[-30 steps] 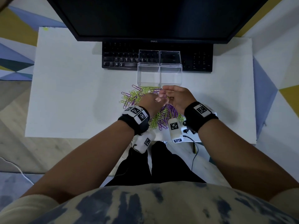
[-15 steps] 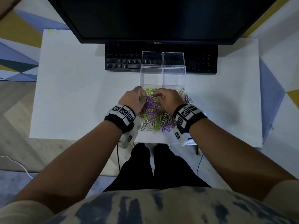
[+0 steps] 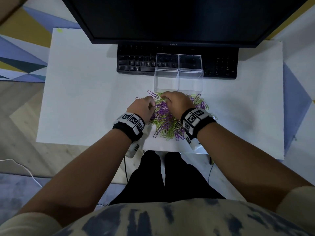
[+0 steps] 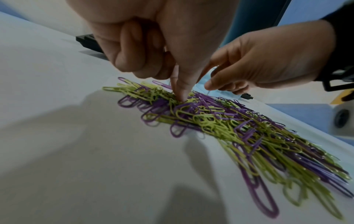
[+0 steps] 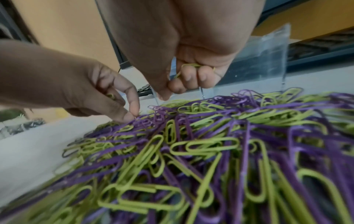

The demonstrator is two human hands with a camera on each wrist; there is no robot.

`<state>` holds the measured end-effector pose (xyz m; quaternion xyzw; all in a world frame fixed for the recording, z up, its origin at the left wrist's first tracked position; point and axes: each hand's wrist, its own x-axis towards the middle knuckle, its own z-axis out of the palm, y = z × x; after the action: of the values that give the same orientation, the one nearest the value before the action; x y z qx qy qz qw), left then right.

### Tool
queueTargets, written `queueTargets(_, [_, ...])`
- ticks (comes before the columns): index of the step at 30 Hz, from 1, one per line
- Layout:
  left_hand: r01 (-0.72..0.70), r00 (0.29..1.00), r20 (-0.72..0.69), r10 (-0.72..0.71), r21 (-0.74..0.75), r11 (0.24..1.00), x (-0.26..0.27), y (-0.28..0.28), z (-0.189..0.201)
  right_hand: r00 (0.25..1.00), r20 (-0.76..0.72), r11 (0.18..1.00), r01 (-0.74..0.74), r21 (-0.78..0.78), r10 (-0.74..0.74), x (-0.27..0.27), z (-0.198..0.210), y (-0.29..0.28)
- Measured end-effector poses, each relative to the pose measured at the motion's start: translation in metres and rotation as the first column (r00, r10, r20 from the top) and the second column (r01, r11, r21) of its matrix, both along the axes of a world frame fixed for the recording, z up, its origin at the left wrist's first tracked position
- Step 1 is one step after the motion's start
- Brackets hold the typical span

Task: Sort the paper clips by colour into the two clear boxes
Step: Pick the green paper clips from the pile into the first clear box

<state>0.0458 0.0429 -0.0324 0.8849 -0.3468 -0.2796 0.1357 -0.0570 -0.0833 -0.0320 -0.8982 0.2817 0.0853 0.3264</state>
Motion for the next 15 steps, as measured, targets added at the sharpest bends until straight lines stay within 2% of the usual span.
queueTargets(3, [0.008, 1.000, 0.013, -0.008, 0.015, 1.000, 0.003, 0.002, -0.002, 0.995, -0.076, 0.995, -0.063, -0.077, 0.057, 0.004, -0.006, 0.000])
queueTargets(6, [0.037, 0.999, 0.000, -0.037, 0.041, 0.998, 0.007, 0.007, -0.003, 0.998, -0.059, 0.996, -0.014, -0.088, 0.009, -0.001, -0.006, -0.002])
queueTargets(8, [0.030, 0.999, -0.041, -0.030, 0.002, 1.000, 0.009, 0.010, -0.001, 0.998, -0.046, 0.997, 0.029, -0.067, -0.032, -0.004, -0.004, -0.005])
queueTargets(11, [-0.059, 0.983, -0.179, 0.040, -0.105, 0.993, 0.013, 0.012, 0.004, 0.991, 0.002, 0.989, 0.134, 0.063, -0.134, -0.010, -0.002, -0.006])
queueTargets(15, [-0.191, 0.934, -0.333, 0.127, -0.168, 0.967, 0.018, 0.010, 0.011, 0.927, 0.049, 0.892, 0.343, 0.294, -0.372, -0.016, 0.001, -0.006])
